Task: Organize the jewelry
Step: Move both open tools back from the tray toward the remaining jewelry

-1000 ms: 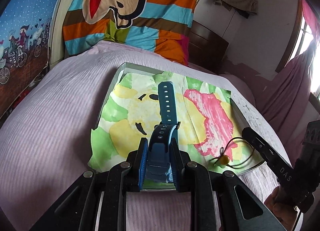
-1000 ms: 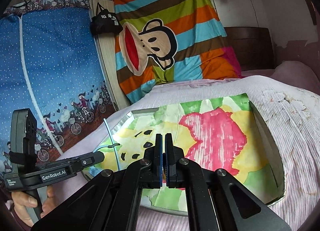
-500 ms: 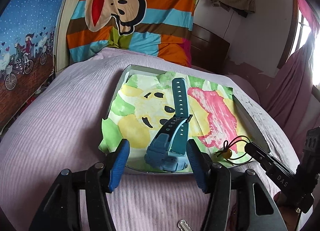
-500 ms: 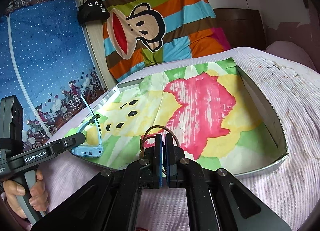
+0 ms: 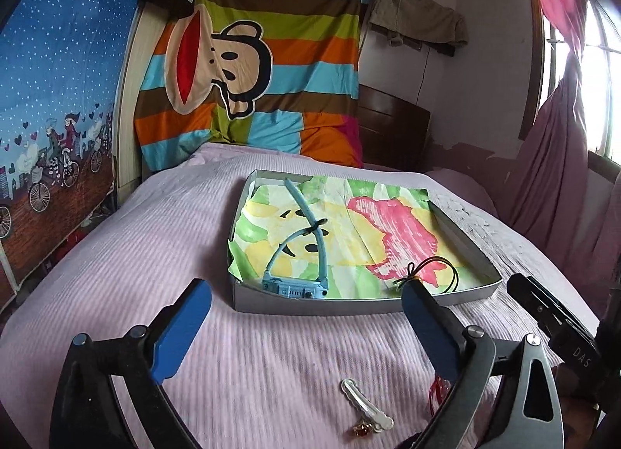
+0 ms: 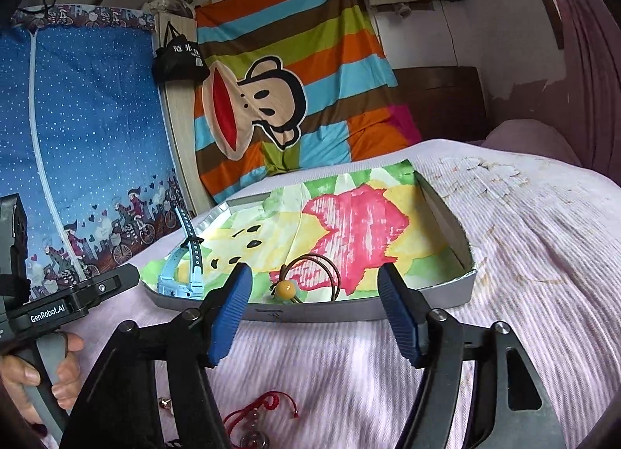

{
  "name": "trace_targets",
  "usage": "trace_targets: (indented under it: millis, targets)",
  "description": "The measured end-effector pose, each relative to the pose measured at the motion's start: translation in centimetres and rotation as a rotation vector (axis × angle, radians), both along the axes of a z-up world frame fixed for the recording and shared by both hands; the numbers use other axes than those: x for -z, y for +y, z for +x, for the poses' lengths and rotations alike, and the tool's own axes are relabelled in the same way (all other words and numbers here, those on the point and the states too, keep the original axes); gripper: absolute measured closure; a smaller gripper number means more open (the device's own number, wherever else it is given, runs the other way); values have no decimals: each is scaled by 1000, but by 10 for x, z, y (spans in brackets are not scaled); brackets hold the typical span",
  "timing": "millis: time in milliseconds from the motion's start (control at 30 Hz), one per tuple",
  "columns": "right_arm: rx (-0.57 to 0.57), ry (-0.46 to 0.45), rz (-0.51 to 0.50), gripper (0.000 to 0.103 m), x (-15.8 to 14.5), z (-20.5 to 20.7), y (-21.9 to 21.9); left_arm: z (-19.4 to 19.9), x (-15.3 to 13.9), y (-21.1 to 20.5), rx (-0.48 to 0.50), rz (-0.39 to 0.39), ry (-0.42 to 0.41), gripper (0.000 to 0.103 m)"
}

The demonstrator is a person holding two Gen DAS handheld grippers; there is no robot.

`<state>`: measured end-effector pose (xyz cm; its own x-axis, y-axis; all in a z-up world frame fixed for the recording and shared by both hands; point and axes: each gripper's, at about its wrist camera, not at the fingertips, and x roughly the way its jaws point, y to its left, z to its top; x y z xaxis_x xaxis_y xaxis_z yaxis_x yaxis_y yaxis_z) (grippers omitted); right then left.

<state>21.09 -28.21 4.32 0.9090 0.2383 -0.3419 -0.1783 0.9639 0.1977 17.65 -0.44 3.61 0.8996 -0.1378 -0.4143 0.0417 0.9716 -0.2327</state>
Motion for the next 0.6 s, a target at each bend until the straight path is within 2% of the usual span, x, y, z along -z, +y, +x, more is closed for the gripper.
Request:
trace_targets:
  millis: [67,267,600]
  targets:
    - [13,-28,10,27,-3,-14,-1,-9,0,1,2,7,-13,0]
    - [24,-49,-12,11,-4,-46,0,-33,9,0,19,39,-10,0]
    - [36,-24,-95,11,1,-86,-3,-61,18,2,51,52,-5,0]
